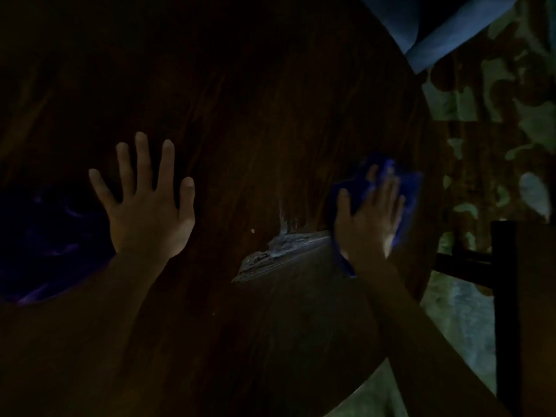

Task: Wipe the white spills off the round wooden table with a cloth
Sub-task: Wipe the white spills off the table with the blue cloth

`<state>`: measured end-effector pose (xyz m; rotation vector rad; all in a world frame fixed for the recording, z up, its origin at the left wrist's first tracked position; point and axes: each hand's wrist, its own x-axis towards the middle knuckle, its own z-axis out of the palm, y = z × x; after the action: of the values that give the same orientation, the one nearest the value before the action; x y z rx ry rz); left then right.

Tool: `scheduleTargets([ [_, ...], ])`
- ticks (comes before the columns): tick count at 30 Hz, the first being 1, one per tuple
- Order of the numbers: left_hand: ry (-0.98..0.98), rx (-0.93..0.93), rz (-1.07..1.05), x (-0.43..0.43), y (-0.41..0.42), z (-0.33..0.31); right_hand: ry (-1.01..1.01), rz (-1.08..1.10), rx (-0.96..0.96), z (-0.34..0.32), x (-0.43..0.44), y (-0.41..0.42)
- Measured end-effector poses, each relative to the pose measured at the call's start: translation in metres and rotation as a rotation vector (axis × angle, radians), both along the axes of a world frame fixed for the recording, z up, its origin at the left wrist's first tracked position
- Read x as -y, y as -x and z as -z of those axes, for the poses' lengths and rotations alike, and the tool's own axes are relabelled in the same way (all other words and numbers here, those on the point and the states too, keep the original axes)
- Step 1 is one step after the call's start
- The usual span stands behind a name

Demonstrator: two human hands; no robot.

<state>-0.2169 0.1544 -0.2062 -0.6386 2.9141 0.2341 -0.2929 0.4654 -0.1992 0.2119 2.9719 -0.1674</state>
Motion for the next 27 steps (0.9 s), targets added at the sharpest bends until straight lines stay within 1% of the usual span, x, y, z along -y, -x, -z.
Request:
scheduleTargets([
  [2, 0.005, 0.006, -0.006, 0.001, -0.001, -0.001, 0.048, -0.37, 0.021, 0.0, 0.028, -0.015],
  [5, 0.003, 0.014, -0.005, 0.0, -0.002, -0.002, 0.097, -0.987, 0.097, 0.005, 0.035, -0.081],
  [6, 0.001, 0.019, -0.006, 0.0, -0.001, -0.002, 0.089, -1.135, 0.112, 0.006, 0.021, -0.097],
  [7, 0.0, 0.026, -0.008, 0.0, -0.001, -0.002, 0.085, -1.214, 0.112, 0.006, 0.0, -0.103],
  [8, 0.002, 0.03, -0.01, 0.0, 0.0, -0.002, 0.091, -1.22, 0.106, 0.005, -0.024, -0.099],
  [9, 0.004, 0.033, -0.012, -0.001, 0.0, -0.002, 0.094, -1.15, 0.092, 0.003, -0.044, -0.084],
  [10, 0.004, 0.033, -0.014, -0.002, 0.0, -0.003, 0.088, -1.006, 0.077, 0.001, -0.06, -0.063],
  [12, 0.012, 0.037, -0.02, -0.003, 0.001, -0.004, 0.074, -0.636, 0.027, -0.001, -0.07, -0.002],
  [14, 0.027, 0.046, -0.023, -0.003, 0.001, -0.004, 0.054, -0.344, -0.001, 0.0, -0.043, 0.061],
  [15, 0.028, 0.05, -0.023, -0.003, 0.002, -0.004, 0.035, -0.266, -0.022, 0.001, -0.019, 0.085],
  [16, 0.03, 0.054, -0.024, -0.002, 0.001, -0.004, 0.02, -0.246, -0.037, 0.002, 0.009, 0.1],
  [17, 0.033, 0.057, -0.026, 0.0, 0.001, -0.004, 0.02, -0.297, -0.055, 0.004, 0.036, 0.103],
  [18, 0.034, 0.061, -0.029, 0.0, 0.0, -0.004, 0.05, -0.408, -0.069, 0.007, 0.059, 0.092],
  [19, 0.032, 0.066, -0.029, 0.0, -0.001, -0.004, 0.105, -0.569, -0.081, 0.01, 0.076, 0.068],
  [20, 0.026, 0.066, -0.026, 0.0, -0.001, -0.004, 0.167, -0.776, -0.068, 0.013, 0.083, 0.03],
  [22, 0.016, 0.062, -0.029, -0.003, -0.002, -0.007, 0.232, -1.207, 0.035, 0.011, 0.066, -0.061],
  [23, 0.011, 0.06, -0.033, -0.005, -0.001, -0.008, 0.215, -1.393, 0.101, 0.005, 0.042, -0.092],
  [24, 0.009, 0.061, -0.036, -0.006, -0.001, -0.009, 0.193, -1.53, 0.139, 0.002, 0.012, -0.103],
  [25, 0.009, 0.067, -0.037, -0.006, 0.0, -0.01, 0.202, -1.598, 0.147, 0.002, -0.018, -0.096],
  [26, 0.009, 0.075, -0.035, -0.006, 0.001, -0.01, 0.202, -1.577, 0.157, 0.002, -0.045, -0.072],
  [27, 0.012, 0.082, -0.033, -0.007, 0.001, -0.01, 0.182, -1.469, 0.15, 0.002, -0.066, -0.039],
])
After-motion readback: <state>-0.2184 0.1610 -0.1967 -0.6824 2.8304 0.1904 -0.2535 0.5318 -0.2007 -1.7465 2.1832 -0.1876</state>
